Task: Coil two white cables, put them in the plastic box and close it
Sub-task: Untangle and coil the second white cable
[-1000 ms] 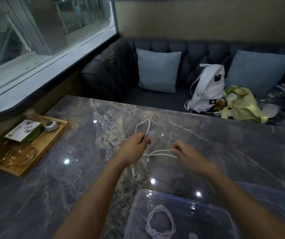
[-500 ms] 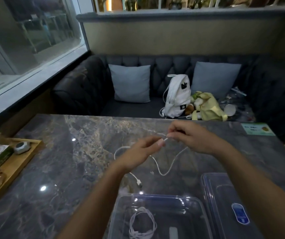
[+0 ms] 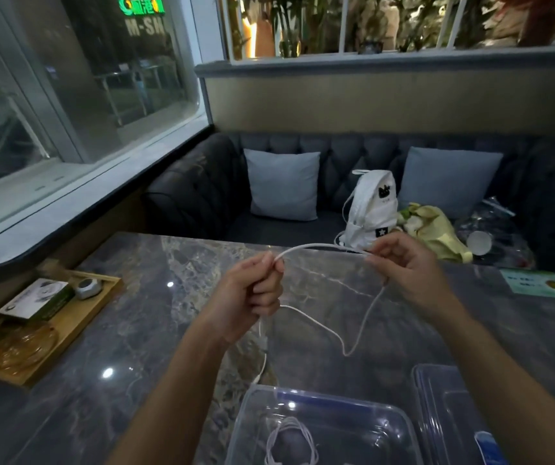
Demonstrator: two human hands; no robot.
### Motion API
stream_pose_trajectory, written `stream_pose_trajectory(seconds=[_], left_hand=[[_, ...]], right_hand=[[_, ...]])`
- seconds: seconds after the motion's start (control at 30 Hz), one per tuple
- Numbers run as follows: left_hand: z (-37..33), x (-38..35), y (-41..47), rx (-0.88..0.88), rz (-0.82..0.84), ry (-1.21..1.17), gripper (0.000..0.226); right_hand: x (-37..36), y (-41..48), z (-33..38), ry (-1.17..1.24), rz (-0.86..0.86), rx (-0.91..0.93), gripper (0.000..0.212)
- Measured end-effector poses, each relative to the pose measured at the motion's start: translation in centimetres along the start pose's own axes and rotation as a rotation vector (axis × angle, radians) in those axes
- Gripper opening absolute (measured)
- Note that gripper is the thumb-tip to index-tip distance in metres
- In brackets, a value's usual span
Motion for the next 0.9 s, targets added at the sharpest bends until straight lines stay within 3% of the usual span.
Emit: stream_pose_trajectory(seconds=[0.13,0.4,0.5,0.6,0.73,0.77,0.9], left_hand=[[0.0,-0.6,-0.6,0.026,-0.014,0.0,0.029],[-3.0,0.0,-1.1,-0.184,-0.141,-0.409,0.04],[-3.4,0.7,-1.4,-0.235,-0.177,-0.478,0.038],[-3.3,0.7,-1.5,-0.252,-0.196,-0.394,0.028],[-3.0,0.6,-1.4,-0.272,-0.259,-0.152,0.024],[-3.0,0.6,-1.3,-0.279,-0.277,-0.081,0.025],[-2.2,0.3,-1.2,-0.258,-0.305,0.192,0.029]], right_hand=[[1.0,-0.2,-0.1,0.005,-0.207,0.039,0.026],[-0.2,-1.9,-2.9,-0.022,-0.144,0.025,0.039],[0.3,-2.5,-2.4,-0.212,-0.221,0.104,0.033],[-0.6,-3.5,0.2,-0.59,-0.237,0.39,0.006],[-2.9,-4.5,2.4,-0.962,-0.098,0.499,0.004],[-3.5,-4.6,2.9,-1.04,-0.065,0.516,0.012],[-5.3,-5.6,5.4,-1.065,0.082,0.661,0.021]])
Point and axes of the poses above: each hand's wrist, its own y-axis towards the middle knuckle, its own x-axis out of the back of the hand, z = x × y, the point moved 7 cm from there along y, towards the middle knuckle, and after that the axes turned 8 degrees about -y, right-handed, at the moved point
